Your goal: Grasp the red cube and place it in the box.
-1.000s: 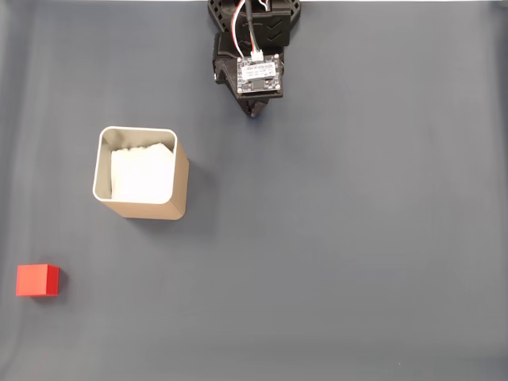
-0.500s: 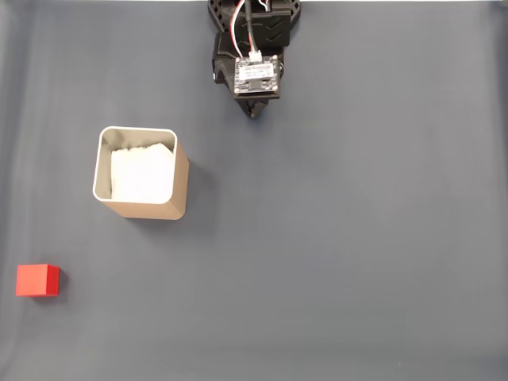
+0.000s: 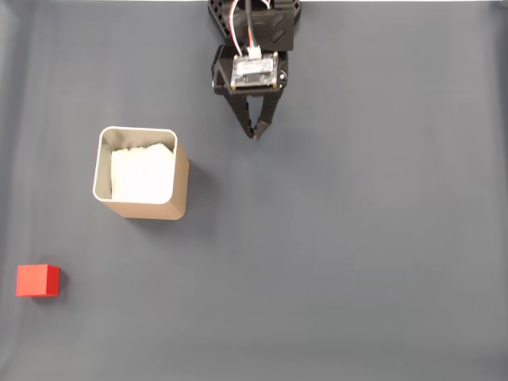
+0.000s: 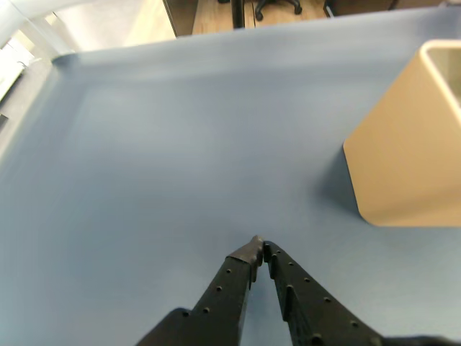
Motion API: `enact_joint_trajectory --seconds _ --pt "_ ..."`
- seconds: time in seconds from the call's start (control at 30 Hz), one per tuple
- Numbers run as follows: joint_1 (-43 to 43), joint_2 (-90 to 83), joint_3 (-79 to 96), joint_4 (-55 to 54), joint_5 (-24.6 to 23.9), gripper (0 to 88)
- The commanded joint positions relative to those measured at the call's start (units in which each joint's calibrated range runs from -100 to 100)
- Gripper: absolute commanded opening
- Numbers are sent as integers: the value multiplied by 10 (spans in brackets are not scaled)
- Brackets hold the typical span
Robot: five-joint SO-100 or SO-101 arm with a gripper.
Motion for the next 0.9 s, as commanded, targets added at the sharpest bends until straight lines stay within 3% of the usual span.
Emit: enact_joint_trajectory --seconds 0.0,0.47,0.87 --pt "2 72 -115 -25 -7 1" --pt "52 353 -495 -36 -24 1" --pt "157 463 -626 -34 -11 7"
